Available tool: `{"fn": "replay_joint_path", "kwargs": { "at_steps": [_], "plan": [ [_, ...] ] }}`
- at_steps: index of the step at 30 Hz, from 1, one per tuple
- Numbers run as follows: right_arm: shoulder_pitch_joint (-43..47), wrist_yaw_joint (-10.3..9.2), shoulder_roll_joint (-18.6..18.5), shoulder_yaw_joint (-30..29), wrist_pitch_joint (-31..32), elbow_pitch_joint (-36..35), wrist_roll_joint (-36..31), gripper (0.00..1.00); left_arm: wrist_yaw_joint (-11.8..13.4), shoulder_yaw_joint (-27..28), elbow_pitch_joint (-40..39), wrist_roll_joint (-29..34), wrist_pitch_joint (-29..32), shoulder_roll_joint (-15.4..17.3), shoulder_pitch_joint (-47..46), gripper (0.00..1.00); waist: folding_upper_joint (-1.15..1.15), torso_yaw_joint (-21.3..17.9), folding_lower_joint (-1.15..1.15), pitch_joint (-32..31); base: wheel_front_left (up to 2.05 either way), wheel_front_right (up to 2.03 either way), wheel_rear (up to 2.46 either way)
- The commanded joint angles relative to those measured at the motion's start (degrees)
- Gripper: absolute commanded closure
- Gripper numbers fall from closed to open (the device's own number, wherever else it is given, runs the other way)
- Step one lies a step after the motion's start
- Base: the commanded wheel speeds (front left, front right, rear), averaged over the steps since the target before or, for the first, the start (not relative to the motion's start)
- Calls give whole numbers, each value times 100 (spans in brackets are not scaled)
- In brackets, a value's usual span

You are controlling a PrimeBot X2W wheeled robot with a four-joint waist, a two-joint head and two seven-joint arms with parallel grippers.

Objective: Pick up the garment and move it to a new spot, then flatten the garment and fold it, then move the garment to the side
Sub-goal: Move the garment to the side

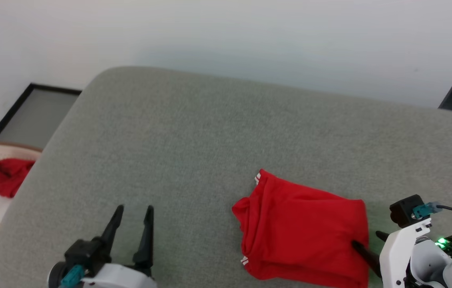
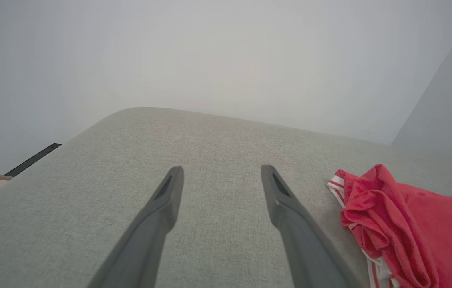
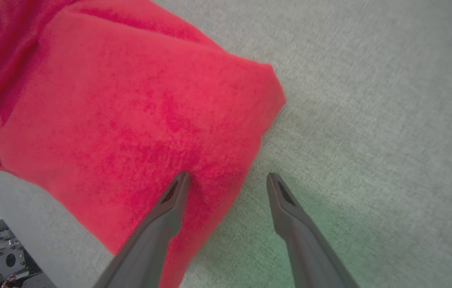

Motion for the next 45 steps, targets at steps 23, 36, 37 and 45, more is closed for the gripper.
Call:
{"fn": "replay_joint_path", "kwargs": {
  "at_steps": [23, 36, 37, 45],
  "plan": [
    [-645, -30, -58, 610, 627, 1036, 589, 100, -19, -126, 74, 4, 3, -164, -443, 0, 0, 170, 0, 650, 0, 0, 0],
    [-1289, -13, -752, 503, 558, 1065, 787, 100, -19, -187, -20, 2, 3, 4, -427, 0, 0, -229, 0, 444, 0, 0, 0],
    [-1347, -12, -844, 500, 557, 1053, 806, 100, -19, -203, -37, 5, 3, 3, -462, 0, 0, -271, 0, 477, 0, 0, 0],
    [-1863, -9, -1732, 454, 563, 916, 918, 100, -19, -340, -181, 60, 3, -14, -817, 0, 0, -635, 0, 956, 0, 0, 0]
  ]
}}
